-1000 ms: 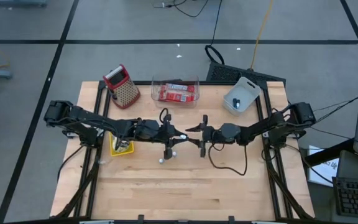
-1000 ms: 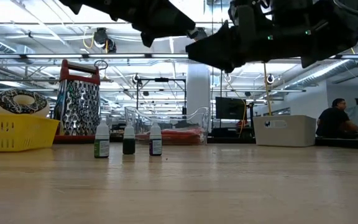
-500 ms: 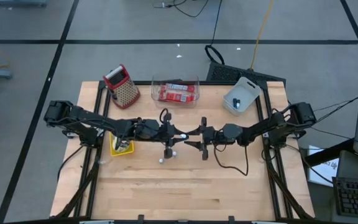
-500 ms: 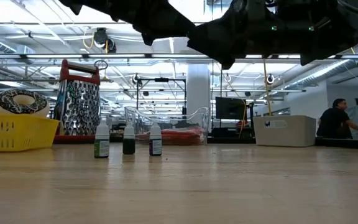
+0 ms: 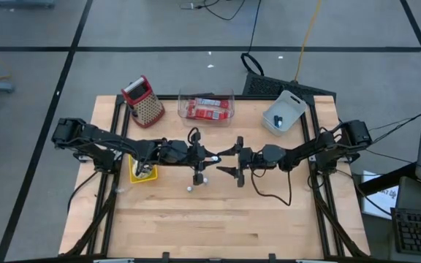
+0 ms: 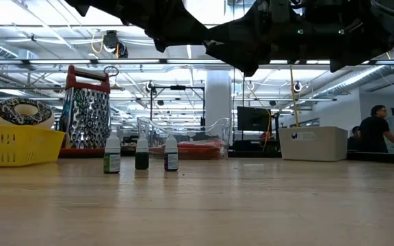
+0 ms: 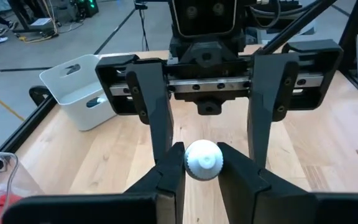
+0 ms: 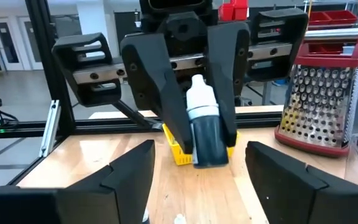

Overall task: Pick & Place Food Item
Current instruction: Put the left black food coloring bottle into the white bin

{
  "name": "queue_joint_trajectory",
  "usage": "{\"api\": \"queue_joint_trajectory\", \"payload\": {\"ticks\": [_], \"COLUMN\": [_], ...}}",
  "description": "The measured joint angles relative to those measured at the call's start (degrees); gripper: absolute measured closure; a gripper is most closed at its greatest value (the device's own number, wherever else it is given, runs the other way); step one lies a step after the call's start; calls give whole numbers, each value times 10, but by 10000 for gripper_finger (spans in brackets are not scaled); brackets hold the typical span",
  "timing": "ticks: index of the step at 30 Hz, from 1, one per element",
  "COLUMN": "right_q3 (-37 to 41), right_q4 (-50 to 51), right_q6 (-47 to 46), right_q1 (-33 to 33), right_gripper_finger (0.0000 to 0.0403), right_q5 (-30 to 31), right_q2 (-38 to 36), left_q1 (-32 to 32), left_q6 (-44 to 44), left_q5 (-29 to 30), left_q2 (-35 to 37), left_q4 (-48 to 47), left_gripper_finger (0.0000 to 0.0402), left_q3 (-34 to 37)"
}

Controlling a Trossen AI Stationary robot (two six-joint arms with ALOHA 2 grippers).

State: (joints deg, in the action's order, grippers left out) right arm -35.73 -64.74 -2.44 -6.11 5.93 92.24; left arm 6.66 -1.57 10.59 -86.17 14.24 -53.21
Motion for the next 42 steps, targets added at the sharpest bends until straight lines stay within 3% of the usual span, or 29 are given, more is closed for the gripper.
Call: {"api": "queue_joint_trajectory", "payload": {"ticks": [10,26,38,42], "right_q3": [0,0,0,0], "right_q4": [-2,13,13,12], "right_q6": [7,20,20,21], "right_q1": [5,5,5,5], "right_gripper_finger": [211,332,348,351], "right_q5": [3,1,-1,-1], "right_q2": [0,0,0,0], "left_q1": [0,0,1,1], "left_q6": [2,4,15,40], "left_q5": [-1,-2,-24,-13], "left_q2": [0,0,1,1], "left_q4": [1,-3,-6,-6], "left_gripper_finger": [323,321,319,294], "left_q3": [0,0,0,0]}}
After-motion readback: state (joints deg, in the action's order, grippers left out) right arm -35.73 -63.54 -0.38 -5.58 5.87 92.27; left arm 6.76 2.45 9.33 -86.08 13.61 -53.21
